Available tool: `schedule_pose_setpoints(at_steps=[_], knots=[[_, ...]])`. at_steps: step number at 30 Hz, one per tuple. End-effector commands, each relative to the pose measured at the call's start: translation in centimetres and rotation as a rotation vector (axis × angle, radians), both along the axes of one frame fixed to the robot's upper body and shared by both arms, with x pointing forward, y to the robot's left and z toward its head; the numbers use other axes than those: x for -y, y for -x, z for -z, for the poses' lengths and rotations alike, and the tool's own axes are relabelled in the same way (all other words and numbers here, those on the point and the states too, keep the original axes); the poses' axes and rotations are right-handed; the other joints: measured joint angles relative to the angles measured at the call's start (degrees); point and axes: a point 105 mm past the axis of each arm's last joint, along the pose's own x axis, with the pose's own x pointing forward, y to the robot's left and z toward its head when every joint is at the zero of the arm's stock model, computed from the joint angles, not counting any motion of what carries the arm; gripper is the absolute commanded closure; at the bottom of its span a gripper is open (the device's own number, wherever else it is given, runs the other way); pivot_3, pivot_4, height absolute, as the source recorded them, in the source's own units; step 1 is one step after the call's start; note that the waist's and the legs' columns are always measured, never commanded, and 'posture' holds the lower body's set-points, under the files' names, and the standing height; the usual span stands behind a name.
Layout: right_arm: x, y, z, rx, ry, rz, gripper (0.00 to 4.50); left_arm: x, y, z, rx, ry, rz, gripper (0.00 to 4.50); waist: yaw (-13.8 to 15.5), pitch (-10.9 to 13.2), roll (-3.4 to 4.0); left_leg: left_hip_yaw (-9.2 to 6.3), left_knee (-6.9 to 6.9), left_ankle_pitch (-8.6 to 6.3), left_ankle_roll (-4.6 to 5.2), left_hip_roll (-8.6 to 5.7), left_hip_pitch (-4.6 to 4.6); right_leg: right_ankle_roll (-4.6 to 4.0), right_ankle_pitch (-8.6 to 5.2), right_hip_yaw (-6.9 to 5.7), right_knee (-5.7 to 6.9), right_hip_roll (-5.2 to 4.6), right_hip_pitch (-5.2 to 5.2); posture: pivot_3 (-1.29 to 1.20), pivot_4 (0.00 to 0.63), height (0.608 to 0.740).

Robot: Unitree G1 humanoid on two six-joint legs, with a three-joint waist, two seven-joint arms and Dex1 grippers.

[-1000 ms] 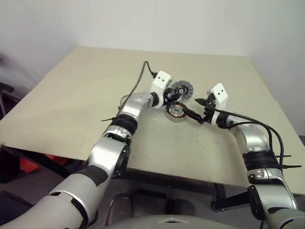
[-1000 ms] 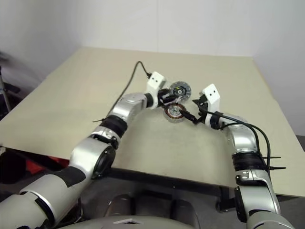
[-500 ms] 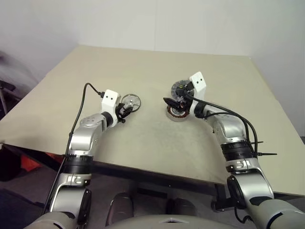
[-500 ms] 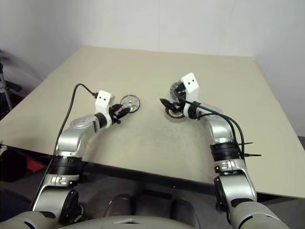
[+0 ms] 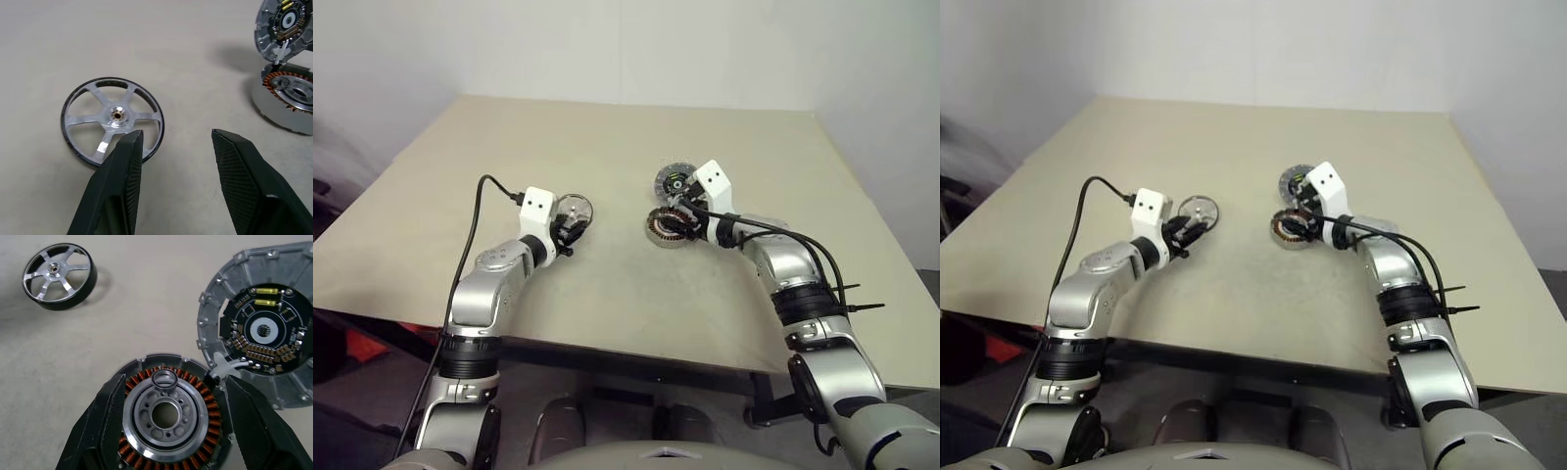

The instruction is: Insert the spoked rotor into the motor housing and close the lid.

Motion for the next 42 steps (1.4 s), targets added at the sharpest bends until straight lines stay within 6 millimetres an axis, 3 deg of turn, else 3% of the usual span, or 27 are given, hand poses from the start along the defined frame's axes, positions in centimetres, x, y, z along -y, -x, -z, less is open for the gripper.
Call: schedule_pose_setpoints(at_steps=[1,15,19,36,39,42], knots=[[0.3,-0.5,-1.4,0.028,0.034,0.022,0.89,0.2,0.0,-1.5,0.058,0.006,0.002,2.13,0.1,0.0,0.00,0.00,0.00,0.00,0.00,0.00,0.00,0.00,0.00,0.00,0.00,0.00,0.00,0.00,0.000,0.740],[-0.7,-0.2,-1.2,-0.049,0.063,0.047,0.89,0.2,0.2,-0.6,0.032,0.018,-0.031,2.13,0.1,0.0,0.00,-0.01,0.04,0.02,-0.03,-0.01,0.02,-0.01,0.00,0.00,0.05,0.00,0.01,0.00,0.000,0.740],[-0.6,-0.9,0.1,-0.093,0.072,0.096,0.89,0.2,0.4,-0.4,0.028,0.016,-0.036,2.13,0.1,0.0,0.00,0.00,0.05,0.04,-0.06,0.00,0.03,-0.01,0.01,0.00,0.08,0.01,0.01,0.00,0.000,0.740],[-1.1,-1.6,0.7,-0.084,0.067,0.105,0.89,-0.1,0.6,-0.1,0.025,0.003,-0.048,2.13,0.1,0.0,0.00,0.00,0.07,0.05,-0.08,-0.02,0.13,-0.01,0.01,0.00,0.10,0.00,0.15,0.00,0.000,0.740],[-1.0,-1.6,0.7,-0.082,0.068,0.108,1.46,0.0,0.6,-0.1,0.025,0.002,-0.046,2.13,0.1,0.0,0.00,0.00,0.07,0.05,-0.09,-0.02,0.13,-0.01,0.01,0.00,0.10,0.00,0.15,0.00,0.000,0.740],[-1.0,-1.6,0.6,-0.078,0.070,0.109,2.43,0.1,0.6,-0.1,0.026,0.002,-0.044,2.13,0.2,0.0,0.00,0.00,0.08,0.05,-0.09,-0.02,0.14,-0.01,0.01,0.00,0.11,0.00,0.18,0.00,0.000,0.740]])
